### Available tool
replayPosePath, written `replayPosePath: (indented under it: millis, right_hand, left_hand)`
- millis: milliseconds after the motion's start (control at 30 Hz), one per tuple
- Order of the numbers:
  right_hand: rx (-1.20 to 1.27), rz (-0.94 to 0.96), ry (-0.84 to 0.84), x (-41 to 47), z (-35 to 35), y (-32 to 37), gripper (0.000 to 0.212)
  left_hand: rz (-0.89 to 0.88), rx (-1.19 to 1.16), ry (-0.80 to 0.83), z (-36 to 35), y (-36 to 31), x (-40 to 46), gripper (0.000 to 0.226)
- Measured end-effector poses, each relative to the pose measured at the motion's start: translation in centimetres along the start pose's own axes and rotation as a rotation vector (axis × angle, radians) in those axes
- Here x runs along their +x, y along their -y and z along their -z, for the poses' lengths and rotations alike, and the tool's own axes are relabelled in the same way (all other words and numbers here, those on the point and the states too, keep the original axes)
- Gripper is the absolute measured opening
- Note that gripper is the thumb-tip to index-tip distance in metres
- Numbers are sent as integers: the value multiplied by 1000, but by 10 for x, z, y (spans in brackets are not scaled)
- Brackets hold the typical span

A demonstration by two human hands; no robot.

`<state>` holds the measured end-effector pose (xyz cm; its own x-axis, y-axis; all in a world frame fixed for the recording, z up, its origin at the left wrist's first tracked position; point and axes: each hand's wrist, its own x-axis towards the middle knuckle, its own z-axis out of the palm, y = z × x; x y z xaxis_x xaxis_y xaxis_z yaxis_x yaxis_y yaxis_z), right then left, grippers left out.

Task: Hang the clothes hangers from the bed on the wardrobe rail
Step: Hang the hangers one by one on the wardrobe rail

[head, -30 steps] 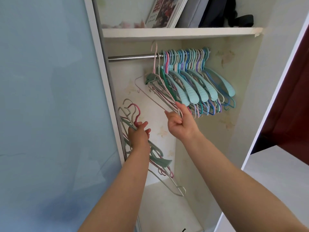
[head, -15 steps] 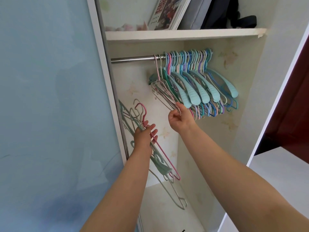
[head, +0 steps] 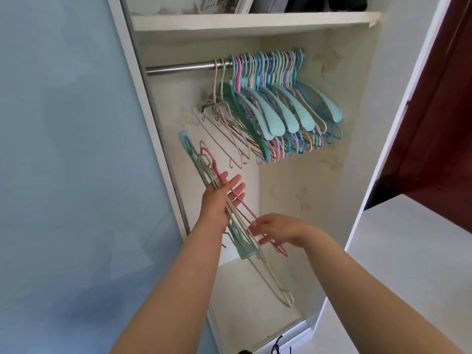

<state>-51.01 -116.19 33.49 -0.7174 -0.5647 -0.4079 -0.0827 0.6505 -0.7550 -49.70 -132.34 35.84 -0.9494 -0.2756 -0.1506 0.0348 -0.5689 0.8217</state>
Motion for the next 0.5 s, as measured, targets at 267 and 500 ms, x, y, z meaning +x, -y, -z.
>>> replayPosePath:
  millis: [267, 500]
  right_hand:
    - [-76, 176, -261, -21, -3, -41, 30]
    - [-47, 329, -766, -40, 6, -50, 29]
  left_hand:
    - [-14, 12, -69, 5, 4, -7, 20]
    - [5, 71, -226, 1, -4, -2, 11]
